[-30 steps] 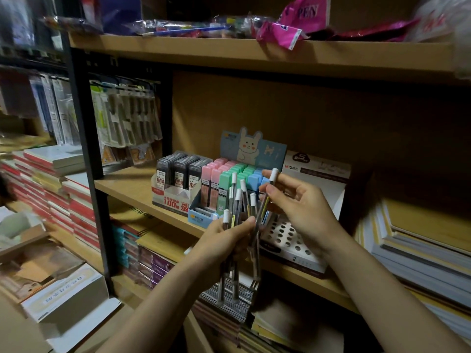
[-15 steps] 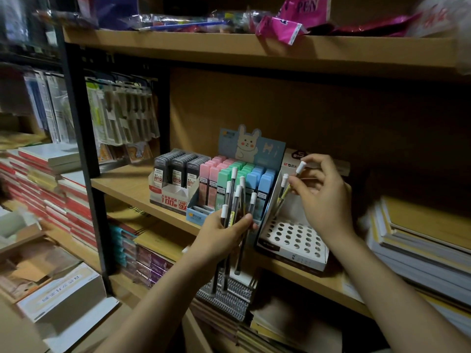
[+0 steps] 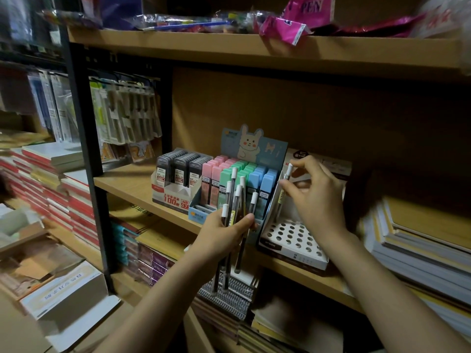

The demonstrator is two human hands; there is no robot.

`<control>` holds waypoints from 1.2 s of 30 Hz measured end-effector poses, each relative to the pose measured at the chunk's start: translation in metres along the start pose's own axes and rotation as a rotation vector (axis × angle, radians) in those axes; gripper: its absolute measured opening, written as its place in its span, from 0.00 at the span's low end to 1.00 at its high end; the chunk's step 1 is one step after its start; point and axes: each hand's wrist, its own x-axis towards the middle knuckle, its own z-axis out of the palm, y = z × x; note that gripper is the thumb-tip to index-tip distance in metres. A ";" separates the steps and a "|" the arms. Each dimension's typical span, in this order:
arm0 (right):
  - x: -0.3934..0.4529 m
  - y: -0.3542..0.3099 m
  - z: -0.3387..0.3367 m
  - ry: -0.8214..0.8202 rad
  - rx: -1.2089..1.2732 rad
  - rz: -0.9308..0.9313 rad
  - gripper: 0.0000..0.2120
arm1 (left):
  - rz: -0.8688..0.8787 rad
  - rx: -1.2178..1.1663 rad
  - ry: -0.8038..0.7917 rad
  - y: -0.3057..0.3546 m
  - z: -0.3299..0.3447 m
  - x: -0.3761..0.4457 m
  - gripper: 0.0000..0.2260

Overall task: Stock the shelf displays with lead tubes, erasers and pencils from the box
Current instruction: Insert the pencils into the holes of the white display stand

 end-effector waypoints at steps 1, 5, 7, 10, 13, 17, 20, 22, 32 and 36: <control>-0.001 -0.001 0.001 -0.018 -0.029 -0.005 0.15 | -0.001 0.000 -0.001 0.000 0.000 0.000 0.11; -0.006 -0.001 0.001 -0.064 -0.129 -0.001 0.14 | 0.006 -0.026 -0.025 0.002 0.000 -0.002 0.11; -0.009 -0.001 -0.001 -0.094 -0.179 0.027 0.12 | 0.003 -0.073 -0.060 0.006 -0.001 -0.005 0.10; -0.009 -0.003 -0.007 -0.087 -0.190 0.049 0.16 | 0.017 -0.049 -0.111 0.011 0.000 -0.009 0.11; -0.006 -0.019 -0.015 -0.005 -0.006 -0.020 0.24 | 0.037 0.006 -0.136 0.014 0.001 -0.010 0.12; -0.017 -0.045 -0.006 -0.318 0.222 0.197 0.35 | 0.107 0.028 -0.180 0.020 0.008 -0.013 0.06; -0.023 -0.050 0.004 -0.412 0.351 0.275 0.18 | 0.122 0.017 -0.220 0.022 0.010 -0.015 0.03; -0.018 -0.051 0.005 -0.445 0.524 0.337 0.11 | 0.085 -0.028 -0.241 0.022 0.008 -0.017 0.03; -0.017 -0.041 0.004 -0.603 0.654 0.406 0.08 | -0.053 -0.270 -0.381 0.018 0.009 -0.023 0.08; -0.018 -0.037 0.002 -0.615 0.691 0.476 0.10 | -0.089 -0.280 -0.383 0.017 0.009 -0.024 0.15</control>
